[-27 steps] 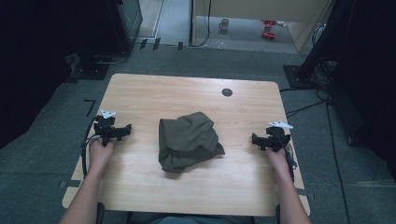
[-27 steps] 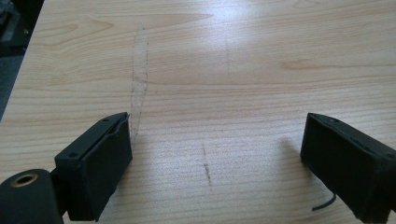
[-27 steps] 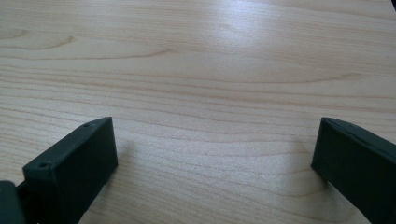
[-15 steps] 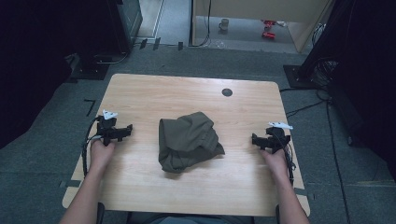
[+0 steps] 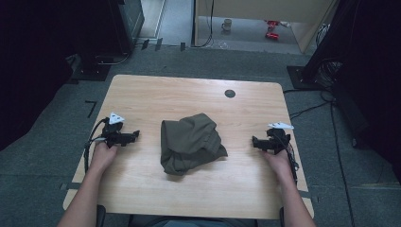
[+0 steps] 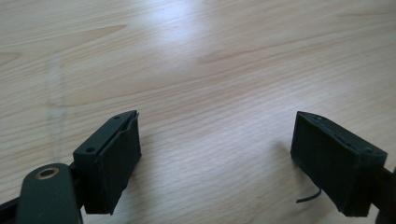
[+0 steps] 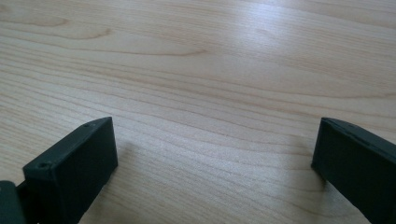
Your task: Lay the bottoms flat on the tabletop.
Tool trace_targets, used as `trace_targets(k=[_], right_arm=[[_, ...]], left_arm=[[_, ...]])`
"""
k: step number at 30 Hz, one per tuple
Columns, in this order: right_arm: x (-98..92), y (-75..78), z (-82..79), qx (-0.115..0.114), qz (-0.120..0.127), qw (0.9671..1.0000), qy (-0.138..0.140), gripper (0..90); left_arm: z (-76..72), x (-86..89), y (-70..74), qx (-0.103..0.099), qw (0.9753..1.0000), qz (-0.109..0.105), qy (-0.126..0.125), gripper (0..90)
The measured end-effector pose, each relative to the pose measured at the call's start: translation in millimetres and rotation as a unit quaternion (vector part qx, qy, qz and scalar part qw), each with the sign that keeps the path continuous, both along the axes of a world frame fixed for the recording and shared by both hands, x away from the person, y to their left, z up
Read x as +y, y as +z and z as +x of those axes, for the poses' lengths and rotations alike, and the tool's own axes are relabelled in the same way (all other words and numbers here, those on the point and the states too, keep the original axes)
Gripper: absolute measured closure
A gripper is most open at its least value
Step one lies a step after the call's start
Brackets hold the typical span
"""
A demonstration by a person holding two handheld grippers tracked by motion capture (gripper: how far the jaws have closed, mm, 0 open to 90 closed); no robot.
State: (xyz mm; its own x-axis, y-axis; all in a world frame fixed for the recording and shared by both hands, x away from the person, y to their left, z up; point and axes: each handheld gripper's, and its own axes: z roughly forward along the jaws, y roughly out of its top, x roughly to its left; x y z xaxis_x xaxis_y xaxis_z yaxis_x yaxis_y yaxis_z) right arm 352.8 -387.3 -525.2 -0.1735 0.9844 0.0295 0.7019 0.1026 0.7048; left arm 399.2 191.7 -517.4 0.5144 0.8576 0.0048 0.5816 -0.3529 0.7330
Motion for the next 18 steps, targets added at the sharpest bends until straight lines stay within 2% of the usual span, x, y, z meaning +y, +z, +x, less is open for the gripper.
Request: trace_targets(k=[1,6,8,13,16,18], right_arm=[[0.1,0.2,0.2,0.0,0.0,1.0,0.004,0.2],[3.3,3.7,-1.2,-0.001,0.003,0.9992,0.039,12.2],[5.5,4.6,-0.4,0.0,0.008,0.9989,0.047,12.9],[8.8,7.6,1.1,0.01,0.022,0.9977,0.063,16.5],[9.0,8.9,1.2,0.012,0.031,0.9971,0.068,18.6],[9.6,10.4,2.8,0.019,0.044,0.9963,0.071,19.0]], left_arm=[[-0.8,0.5,0.2,0.001,0.9999,0.001,-0.012,15.6],[-1.8,2.2,0.8,0.004,0.9997,0.002,-0.024,15.6],[-3.7,1.4,1.8,0.009,0.999,0.005,-0.044,15.6],[-5.0,-0.8,3.1,0.016,0.9983,0.008,-0.056,15.9],[-4.6,0.6,5.3,0.024,0.9975,-0.003,-0.066,18.5],[-3.0,3.5,7.2,0.03,0.9966,-0.008,-0.076,24.9]])
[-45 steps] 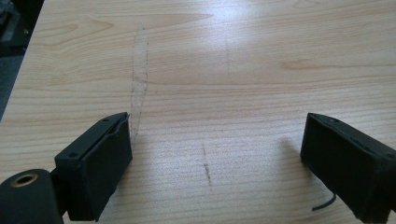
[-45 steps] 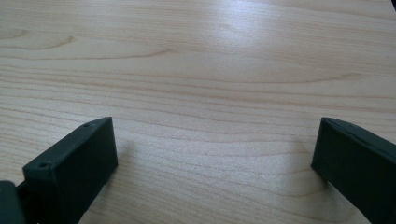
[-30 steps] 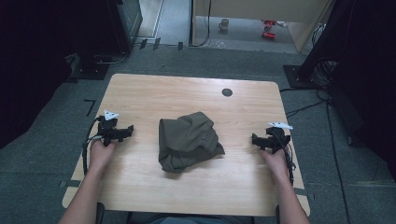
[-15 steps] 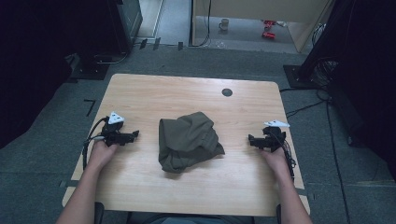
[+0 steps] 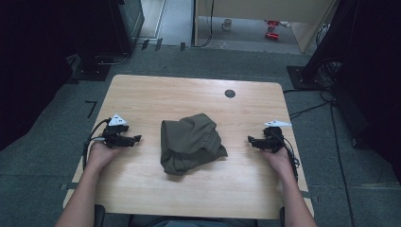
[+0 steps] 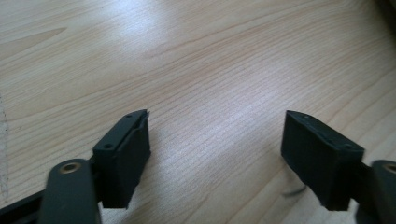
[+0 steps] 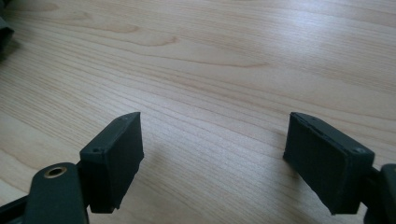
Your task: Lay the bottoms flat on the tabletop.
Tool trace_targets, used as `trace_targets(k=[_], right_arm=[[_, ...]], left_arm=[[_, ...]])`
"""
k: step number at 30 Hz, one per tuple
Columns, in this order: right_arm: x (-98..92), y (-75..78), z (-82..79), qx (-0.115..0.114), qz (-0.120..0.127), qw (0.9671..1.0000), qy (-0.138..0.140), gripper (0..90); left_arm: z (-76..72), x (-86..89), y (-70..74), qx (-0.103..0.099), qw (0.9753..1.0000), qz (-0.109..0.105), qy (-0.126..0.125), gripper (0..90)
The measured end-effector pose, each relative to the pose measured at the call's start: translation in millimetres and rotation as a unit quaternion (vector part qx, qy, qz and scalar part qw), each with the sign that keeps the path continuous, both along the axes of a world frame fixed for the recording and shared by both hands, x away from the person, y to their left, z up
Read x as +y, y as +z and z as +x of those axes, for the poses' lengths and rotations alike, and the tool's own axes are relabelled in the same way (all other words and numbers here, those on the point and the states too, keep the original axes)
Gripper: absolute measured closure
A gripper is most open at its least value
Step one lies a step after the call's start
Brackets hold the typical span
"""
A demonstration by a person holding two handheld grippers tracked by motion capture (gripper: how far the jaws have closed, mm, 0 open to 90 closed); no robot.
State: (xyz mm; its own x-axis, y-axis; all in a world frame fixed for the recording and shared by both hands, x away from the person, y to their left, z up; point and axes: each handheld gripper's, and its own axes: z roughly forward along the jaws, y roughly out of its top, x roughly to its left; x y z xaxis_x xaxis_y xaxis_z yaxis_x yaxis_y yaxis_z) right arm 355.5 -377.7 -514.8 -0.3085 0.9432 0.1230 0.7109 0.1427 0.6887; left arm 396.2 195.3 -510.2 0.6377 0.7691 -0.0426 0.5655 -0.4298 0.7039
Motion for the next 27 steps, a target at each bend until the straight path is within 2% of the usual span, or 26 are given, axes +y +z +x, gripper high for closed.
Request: trace_targets(k=[5,7,9,16,18,27], right_arm=[[1.8,1.4,1.5,0.005,0.011,0.9999,0.009,20.6],[4.4,3.5,2.1,0.006,0.007,0.9998,0.019,20.3],[5.9,5.6,2.0,0.006,0.008,0.9997,0.024,20.1],[10.7,9.7,2.1,0.007,0.014,0.9992,0.037,22.1],[13.9,13.3,0.9,0.003,0.015,0.999,0.043,23.7],[21.3,20.0,-0.7,-0.007,0.02,0.9983,0.054,27.3]], left_arm=[[2.1,1.8,2.8,0.019,0.9996,-0.016,-0.01,30.9],[3.8,-0.4,6.1,0.042,0.9984,-0.032,-0.019,31.1],[3.6,-3.6,9.1,0.047,0.9978,-0.037,-0.029,31.4],[-0.5,-15.4,17.3,0.036,0.9971,-0.037,-0.056,31.5],[-3.0,-20.5,22.0,0.023,0.9972,-0.032,-0.063,31.2],[-7.5,-29.9,30.9,0.016,0.9953,-0.042,-0.086,28.3]])
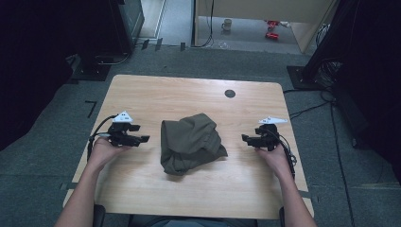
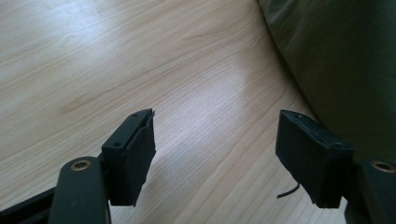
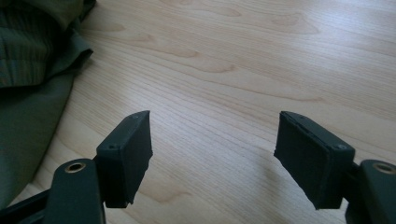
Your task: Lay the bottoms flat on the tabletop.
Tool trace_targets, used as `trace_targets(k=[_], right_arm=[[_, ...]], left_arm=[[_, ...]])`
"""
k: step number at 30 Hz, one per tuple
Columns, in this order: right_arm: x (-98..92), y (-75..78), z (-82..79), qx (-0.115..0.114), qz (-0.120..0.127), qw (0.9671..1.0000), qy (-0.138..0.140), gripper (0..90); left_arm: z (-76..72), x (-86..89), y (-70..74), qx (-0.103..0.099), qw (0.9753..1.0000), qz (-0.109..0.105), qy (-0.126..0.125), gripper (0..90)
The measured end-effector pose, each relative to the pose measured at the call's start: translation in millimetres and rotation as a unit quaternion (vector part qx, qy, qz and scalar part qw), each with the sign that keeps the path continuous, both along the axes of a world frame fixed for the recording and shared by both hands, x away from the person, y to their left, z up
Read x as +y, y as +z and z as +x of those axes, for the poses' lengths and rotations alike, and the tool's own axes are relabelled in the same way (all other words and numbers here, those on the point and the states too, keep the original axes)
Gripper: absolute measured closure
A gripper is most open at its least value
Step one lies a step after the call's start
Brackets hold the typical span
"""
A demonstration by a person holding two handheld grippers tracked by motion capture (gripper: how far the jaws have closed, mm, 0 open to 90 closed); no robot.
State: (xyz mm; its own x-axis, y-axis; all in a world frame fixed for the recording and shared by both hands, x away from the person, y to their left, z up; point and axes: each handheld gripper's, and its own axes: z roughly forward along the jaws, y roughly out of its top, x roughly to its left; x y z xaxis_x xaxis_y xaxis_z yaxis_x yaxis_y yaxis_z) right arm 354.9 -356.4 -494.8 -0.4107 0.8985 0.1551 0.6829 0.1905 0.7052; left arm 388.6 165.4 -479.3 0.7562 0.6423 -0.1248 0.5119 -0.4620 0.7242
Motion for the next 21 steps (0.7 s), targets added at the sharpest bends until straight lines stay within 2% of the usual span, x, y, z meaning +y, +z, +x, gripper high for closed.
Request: trace_targets(k=[2,10,12,17,21], right_arm=[[3.5,2.0,-0.7,0.0,0.003,1.0,0.004,28.0],[12.2,6.6,-3.3,-0.005,0.005,0.9998,0.017,30.3],[14.2,7.2,-3.7,-0.005,0.005,0.9997,0.022,30.7],[17.0,7.1,-4.0,-0.002,0.004,0.9996,0.028,31.1],[18.9,6.9,-4.3,0.002,0.003,0.9995,0.031,31.3]], left_arm=[[-3.3,-3.3,5.1,-0.01,0.9999,-0.004,-0.011,29.4],[-8.9,-14.2,19.8,-0.021,0.9994,-0.008,-0.027,31.0],[-12.4,-19.8,27.9,-0.033,0.9989,-0.007,-0.032,31.3],[-15.8,-24.0,37.8,-0.041,0.9983,-0.012,-0.04,31.4],[-21.6,-30.8,51.6,-0.048,0.9975,-0.014,-0.051,32.0]])
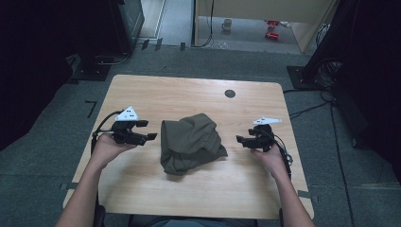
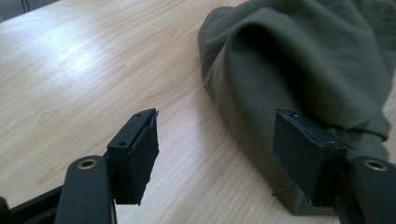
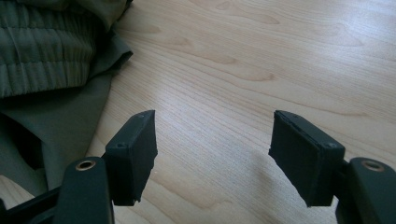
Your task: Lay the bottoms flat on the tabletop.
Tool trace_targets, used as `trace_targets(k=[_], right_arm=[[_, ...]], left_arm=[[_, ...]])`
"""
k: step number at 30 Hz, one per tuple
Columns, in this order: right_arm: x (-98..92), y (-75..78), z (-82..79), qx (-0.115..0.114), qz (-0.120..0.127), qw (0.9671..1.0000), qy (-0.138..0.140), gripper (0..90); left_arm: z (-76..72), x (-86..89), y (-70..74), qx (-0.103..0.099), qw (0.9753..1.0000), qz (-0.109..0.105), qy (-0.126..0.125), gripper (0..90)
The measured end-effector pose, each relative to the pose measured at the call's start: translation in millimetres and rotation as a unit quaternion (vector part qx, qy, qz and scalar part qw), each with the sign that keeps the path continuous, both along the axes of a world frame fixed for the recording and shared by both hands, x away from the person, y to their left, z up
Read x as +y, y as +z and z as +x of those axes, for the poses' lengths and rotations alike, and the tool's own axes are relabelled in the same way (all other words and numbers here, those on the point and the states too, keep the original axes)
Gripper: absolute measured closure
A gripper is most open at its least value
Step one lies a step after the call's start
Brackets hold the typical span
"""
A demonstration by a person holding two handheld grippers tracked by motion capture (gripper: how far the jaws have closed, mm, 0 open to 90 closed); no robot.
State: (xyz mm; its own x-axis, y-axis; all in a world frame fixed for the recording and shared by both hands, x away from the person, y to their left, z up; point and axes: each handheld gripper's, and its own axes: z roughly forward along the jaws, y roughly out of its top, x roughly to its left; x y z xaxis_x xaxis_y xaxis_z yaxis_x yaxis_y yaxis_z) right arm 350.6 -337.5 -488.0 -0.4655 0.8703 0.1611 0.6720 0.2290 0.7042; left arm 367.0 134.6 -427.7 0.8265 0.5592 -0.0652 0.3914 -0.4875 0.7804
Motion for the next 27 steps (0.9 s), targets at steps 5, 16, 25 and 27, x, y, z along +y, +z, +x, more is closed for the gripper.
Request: trace_targets(k=[5,16,25,27], right_arm=[[1.9,-0.9,-0.4,-0.001,-0.007,1.0,0.007,31.6],[9.3,-0.6,-3.0,-0.004,-0.013,0.9995,0.028,33.9],[14.8,0.2,-6.0,-0.004,-0.012,0.9991,0.041,35.2],[14.8,-0.1,-6.0,-0.006,-0.013,0.9989,0.044,35.3]], left_arm=[[-6.2,-9.7,12.1,-0.009,0.9999,0.0,-0.011,33.9],[-15.7,-35.7,24.0,-0.011,0.999,-0.001,-0.044,33.6],[-17.8,-52.3,19.9,-0.003,0.9975,-0.016,-0.068,32.9],[-18.5,-54.4,20.5,-0.003,0.9971,-0.018,-0.074,32.9]])
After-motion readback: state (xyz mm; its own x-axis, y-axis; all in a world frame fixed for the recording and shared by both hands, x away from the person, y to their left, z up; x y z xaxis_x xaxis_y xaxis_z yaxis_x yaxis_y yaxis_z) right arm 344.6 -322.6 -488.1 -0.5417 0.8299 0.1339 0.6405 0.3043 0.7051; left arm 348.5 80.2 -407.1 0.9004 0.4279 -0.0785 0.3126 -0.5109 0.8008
